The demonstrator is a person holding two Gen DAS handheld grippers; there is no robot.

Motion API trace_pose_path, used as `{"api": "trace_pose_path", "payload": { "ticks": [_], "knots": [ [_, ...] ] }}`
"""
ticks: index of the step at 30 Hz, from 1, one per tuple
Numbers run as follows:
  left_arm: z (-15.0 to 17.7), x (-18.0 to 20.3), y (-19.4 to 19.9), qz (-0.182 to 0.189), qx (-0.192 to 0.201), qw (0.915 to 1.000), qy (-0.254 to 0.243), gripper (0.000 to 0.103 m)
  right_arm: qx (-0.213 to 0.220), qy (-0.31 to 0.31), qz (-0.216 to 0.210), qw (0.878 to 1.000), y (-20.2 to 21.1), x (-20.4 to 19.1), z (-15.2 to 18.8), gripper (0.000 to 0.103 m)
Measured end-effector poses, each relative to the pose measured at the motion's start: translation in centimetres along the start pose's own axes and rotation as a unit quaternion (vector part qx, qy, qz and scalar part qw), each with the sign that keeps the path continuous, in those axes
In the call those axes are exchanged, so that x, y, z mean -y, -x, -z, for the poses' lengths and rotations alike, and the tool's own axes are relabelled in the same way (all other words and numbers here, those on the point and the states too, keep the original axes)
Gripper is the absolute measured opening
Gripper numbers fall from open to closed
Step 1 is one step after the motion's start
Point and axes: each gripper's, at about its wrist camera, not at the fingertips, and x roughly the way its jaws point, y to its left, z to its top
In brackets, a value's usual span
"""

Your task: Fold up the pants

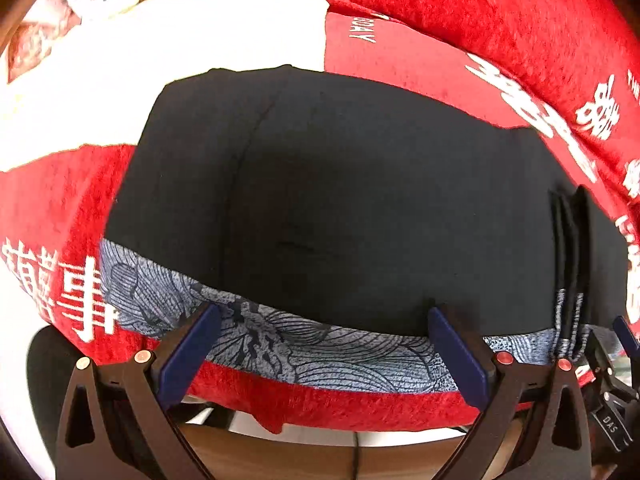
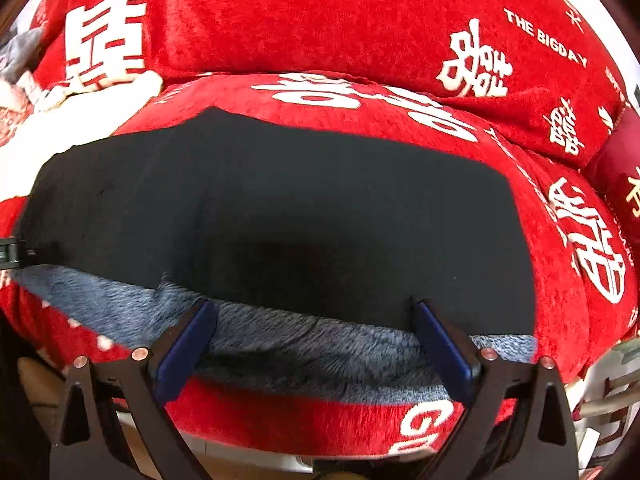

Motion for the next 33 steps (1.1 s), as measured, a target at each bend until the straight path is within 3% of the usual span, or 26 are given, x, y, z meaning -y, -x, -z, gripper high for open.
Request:
{"api": "trace_pose_path", "payload": {
  "ticks": [3, 6, 11, 13, 17, 21, 23, 27, 33],
  "knots": [
    [-0.1, -0.6, 1.1, -0.023, 0.026, 0.9994, 0.002, 0.103, 0.042, 0.044, -0.023, 0.998, 0.9, -2.9, -3.2, 0.100],
    [-0.4, -2.3, 1.4, -0.033, 0.030, 0.9989, 0.015, 0.103, 0.055, 0.088, -0.050, 0.993, -0.4, -6.7, -6.1, 0.100],
    [-1.5, -6.9, 1.3, -0.052, 0.027, 0.9964, 0.062, 0.103, -0.005, 0.110, -0.082, 0.991, -6.3, -11.3, -9.8, 0.100],
    [-1.6, -8.6, 0.7, -0.051, 0.017, 0.9964, 0.066, 0.103, -0.039, 0.101, -0.087, 0.990, -8.5, -11.9, -9.6, 0.100],
    [-1.7, -10.3, -0.1, -0.011, 0.007, 0.9983, 0.058, 0.103, -0.026, 0.065, -0.109, 0.992, -7.2, -11.3, -7.2, 0.100],
    [-2.1, -11.4, -0.2, 0.031, 0.004, 0.9987, 0.040, 0.103, -0.033, 0.120, -0.116, 0.986, -4.9, -12.2, -3.6, 0.101],
    [-2.7, -11.3, -0.6, 0.040, 0.009, 0.9990, 0.020, 0.103, -0.043, 0.135, -0.130, 0.981, -4.2, -12.5, -3.8, 0.101],
    [-3.2, -11.1, -0.7, 0.055, 0.016, 0.9983, -0.011, 0.103, -0.039, 0.186, -0.181, 0.965, -4.3, -14.8, -7.7, 0.101],
    [-2.4, -13.2, -0.2, 0.092, 0.012, 0.9948, -0.042, 0.103, -0.077, 0.329, -0.247, 0.908, -8.5, -23.2, -13.3, 0.101]
  ]
}}
